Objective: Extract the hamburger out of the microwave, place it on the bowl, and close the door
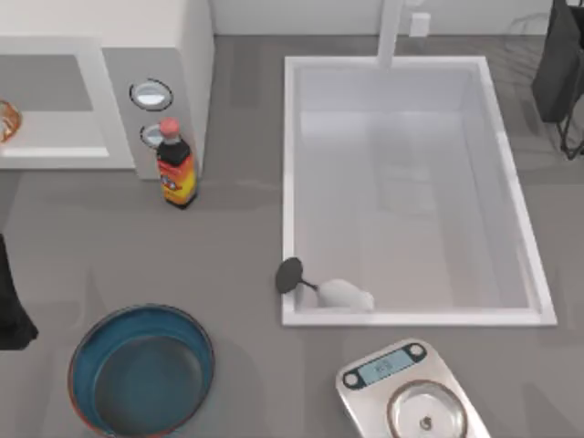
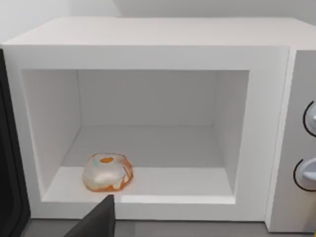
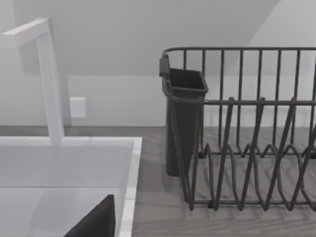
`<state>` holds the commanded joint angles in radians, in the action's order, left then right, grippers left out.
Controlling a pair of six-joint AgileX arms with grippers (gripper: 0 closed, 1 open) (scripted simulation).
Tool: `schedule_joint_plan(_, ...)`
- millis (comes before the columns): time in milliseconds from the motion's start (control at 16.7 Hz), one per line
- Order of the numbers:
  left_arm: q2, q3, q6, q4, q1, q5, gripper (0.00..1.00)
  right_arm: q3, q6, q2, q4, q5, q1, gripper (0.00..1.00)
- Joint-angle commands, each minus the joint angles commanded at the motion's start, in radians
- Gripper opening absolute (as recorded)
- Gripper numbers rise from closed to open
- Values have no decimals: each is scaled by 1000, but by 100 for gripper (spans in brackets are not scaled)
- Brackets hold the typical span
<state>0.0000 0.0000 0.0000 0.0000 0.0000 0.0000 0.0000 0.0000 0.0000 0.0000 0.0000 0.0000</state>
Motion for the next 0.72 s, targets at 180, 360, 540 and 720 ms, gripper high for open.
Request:
schedule_joint_plan(180, 9, 4, 0, 4, 1, 1, 100, 0, 0, 0, 0, 0, 0, 100)
schedule_joint_plan(360, 96, 40, 4, 42, 9, 10, 100, 0, 0, 0, 0, 0, 0, 100)
schedule_joint_plan(540, 268, 111, 11, 118, 26, 29, 100, 0, 0, 0, 0, 0, 0, 100)
schedule_joint_plan(720, 501, 207, 21, 221, 49, 54, 100, 0, 0, 0, 0, 0, 0, 100)
